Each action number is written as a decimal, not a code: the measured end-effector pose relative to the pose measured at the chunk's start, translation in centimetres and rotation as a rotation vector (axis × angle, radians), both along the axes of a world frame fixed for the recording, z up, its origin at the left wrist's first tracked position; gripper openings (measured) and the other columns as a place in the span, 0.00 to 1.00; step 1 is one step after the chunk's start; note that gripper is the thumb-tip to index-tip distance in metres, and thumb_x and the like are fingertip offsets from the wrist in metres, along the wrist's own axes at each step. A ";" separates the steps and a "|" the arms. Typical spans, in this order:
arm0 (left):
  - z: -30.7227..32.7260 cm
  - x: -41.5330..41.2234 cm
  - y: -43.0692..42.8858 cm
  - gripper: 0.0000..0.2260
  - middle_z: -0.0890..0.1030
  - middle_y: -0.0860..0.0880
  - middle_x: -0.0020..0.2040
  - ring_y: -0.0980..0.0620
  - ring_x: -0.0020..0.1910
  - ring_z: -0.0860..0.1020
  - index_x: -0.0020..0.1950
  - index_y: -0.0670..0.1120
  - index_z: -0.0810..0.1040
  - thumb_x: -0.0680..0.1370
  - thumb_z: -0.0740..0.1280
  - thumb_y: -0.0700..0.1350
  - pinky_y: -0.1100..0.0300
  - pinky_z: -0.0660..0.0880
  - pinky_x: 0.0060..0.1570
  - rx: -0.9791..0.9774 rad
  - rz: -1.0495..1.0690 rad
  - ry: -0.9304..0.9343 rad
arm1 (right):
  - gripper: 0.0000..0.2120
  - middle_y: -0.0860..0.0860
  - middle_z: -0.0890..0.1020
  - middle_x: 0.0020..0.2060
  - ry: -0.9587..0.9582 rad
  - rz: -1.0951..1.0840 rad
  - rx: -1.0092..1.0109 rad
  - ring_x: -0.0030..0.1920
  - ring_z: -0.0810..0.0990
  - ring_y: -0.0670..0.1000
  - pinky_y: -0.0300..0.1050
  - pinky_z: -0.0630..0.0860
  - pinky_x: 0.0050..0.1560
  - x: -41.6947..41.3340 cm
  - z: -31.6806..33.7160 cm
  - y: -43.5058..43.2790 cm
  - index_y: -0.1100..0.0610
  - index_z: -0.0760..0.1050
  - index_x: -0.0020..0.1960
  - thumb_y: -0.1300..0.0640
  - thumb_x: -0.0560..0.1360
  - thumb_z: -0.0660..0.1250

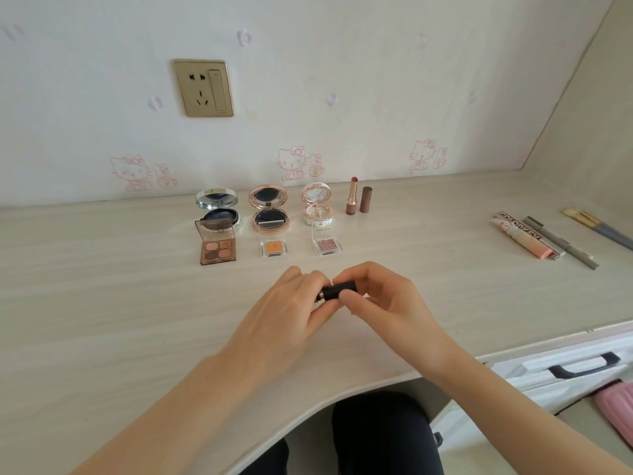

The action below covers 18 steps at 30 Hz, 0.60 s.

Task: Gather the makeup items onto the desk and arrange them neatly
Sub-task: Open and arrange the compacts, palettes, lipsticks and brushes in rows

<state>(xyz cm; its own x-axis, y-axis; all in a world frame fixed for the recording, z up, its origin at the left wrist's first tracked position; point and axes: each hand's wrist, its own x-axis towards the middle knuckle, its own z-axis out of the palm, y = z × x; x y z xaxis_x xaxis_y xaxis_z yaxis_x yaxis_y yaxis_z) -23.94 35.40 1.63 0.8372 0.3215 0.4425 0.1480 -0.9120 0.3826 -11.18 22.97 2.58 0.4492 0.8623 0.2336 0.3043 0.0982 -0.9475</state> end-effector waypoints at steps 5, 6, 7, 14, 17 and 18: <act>0.0 0.1 -0.9 0.14 0.70 0.59 0.41 0.59 0.42 0.71 0.53 0.56 0.70 0.76 0.56 0.63 0.65 0.67 0.40 -0.258 -0.015 0.000 | 0.09 0.54 0.84 0.48 0.217 0.027 0.028 0.47 0.80 0.52 0.45 0.76 0.48 0.0 0.2 0.0 0.55 0.81 0.52 0.60 0.72 0.68; 0.1 0.2 -1.0 0.12 0.71 0.57 0.39 0.58 0.39 0.70 0.51 0.56 0.71 0.76 0.58 0.62 0.66 0.66 0.38 -0.331 -0.019 -0.014 | 0.08 0.55 0.84 0.48 0.265 0.023 0.033 0.48 0.81 0.53 0.47 0.76 0.50 0.1 0.2 0.0 0.56 0.81 0.52 0.61 0.73 0.69; 0.1 0.3 -0.9 0.09 0.71 0.56 0.37 0.58 0.36 0.70 0.49 0.56 0.72 0.77 0.61 0.59 0.66 0.65 0.36 -0.406 -0.028 -0.033 | 0.08 0.55 0.84 0.49 0.301 0.017 0.038 0.50 0.81 0.54 0.48 0.76 0.51 0.2 0.3 0.0 0.58 0.80 0.53 0.63 0.74 0.68; -0.2 0.7 -0.5 0.09 0.72 0.50 0.36 0.45 0.38 0.72 0.53 0.56 0.73 0.79 0.58 0.58 0.50 0.74 0.42 -0.677 -0.021 -0.088 | 0.09 0.55 0.83 0.47 0.437 -0.121 0.057 0.46 0.80 0.51 0.45 0.75 0.47 1.0 0.4 -0.2 0.57 0.80 0.54 0.64 0.77 0.63; -0.3 0.5 -0.6 0.10 0.71 0.46 0.37 0.40 0.44 0.72 0.54 0.52 0.73 0.83 0.53 0.51 0.40 0.73 0.51 -0.728 -0.019 -0.126 | 0.11 0.54 0.83 0.44 0.454 -0.162 0.034 0.43 0.78 0.50 0.44 0.74 0.43 1.3 0.1 -0.2 0.56 0.80 0.54 0.65 0.77 0.62; -0.3 0.5 -0.5 0.10 0.71 0.46 0.37 0.41 0.44 0.72 0.53 0.52 0.73 0.83 0.53 0.47 0.40 0.73 0.52 -0.731 -0.009 -0.128 | 0.12 0.53 0.82 0.44 0.443 -0.169 0.024 0.43 0.78 0.50 0.44 0.74 0.43 1.4 0.1 -0.1 0.55 0.81 0.54 0.65 0.77 0.62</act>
<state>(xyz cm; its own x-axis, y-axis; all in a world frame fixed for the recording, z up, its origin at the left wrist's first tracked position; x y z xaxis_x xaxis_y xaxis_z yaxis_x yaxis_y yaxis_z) -23.44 34.86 1.29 0.7974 0.5647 0.2127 0.0546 -0.4186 0.9065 -9.79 22.83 2.65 0.6437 0.7653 0.0070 -0.1148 0.1055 -0.9878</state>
